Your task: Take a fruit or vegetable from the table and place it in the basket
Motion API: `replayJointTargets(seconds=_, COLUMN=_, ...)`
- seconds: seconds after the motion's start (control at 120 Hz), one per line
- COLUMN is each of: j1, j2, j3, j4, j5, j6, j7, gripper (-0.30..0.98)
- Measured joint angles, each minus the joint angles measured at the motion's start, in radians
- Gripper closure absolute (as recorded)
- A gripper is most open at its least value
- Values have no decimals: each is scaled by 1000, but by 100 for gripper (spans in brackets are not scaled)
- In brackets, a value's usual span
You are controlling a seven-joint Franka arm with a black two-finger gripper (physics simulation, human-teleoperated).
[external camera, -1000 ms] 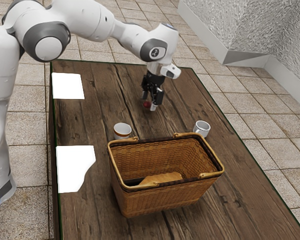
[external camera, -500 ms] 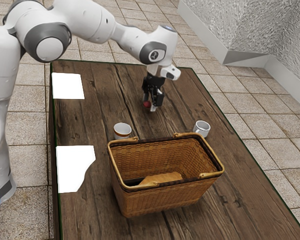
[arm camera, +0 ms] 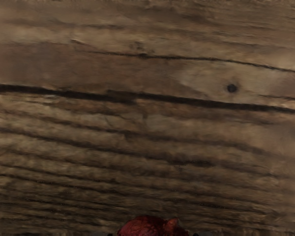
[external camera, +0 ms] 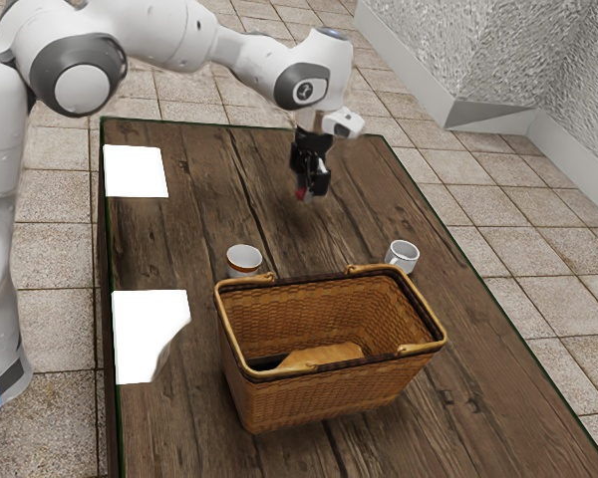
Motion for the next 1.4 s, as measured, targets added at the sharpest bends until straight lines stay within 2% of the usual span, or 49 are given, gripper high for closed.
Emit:
replayJointTargets(seconds=0.033, j1=6, j2=-66, j3=-15, j4=1, j5=6, j6=-24, j7=-1, gripper=52)
replayJointTargets(seconds=0.1, j1=71, j2=-197, j3=-121, j4=-3, j5=26, j6=-97, j7=-6, gripper=51)
replayJointTargets(seconds=0.158, j1=24, j2=-261, j3=-230, j4=-5, j5=38, j6=-162, j7=-10, gripper=51)
replayJointTargets(seconds=0.292, j1=-8, j2=-304, j3=-458, j4=-30, j5=48, j6=-256, j7=-28, gripper=52)
replayJointTargets(seconds=0.467, j1=4, j2=-292, j3=-635, j4=-42, j5=37, j6=-285, j7=-60, gripper=53)
replayJointTargets(seconds=0.683, j1=-4, j2=-169, j3=-666, j4=-32, j5=35, j6=-221, j7=-93, gripper=54)
replayJointTargets(seconds=0.833, j1=-5, j2=-160, j3=-668, j4=-24, j5=37, j6=-156, j7=-109, gripper=54)
replayJointTargets(seconds=1.025, j1=-14, j2=-125, j3=-733, j4=9, j5=31, j6=-108, j7=-127, gripper=54)
replayJointTargets(seconds=1.267, j1=-24, j2=-94, j3=-749, j4=14, j5=31, j6=-59, j7=-146, gripper=53)
replayJointTargets(seconds=1.4, j1=-17, j2=-82, j3=-748, j4=16, j5=29, j6=-25, j7=-150, gripper=23)
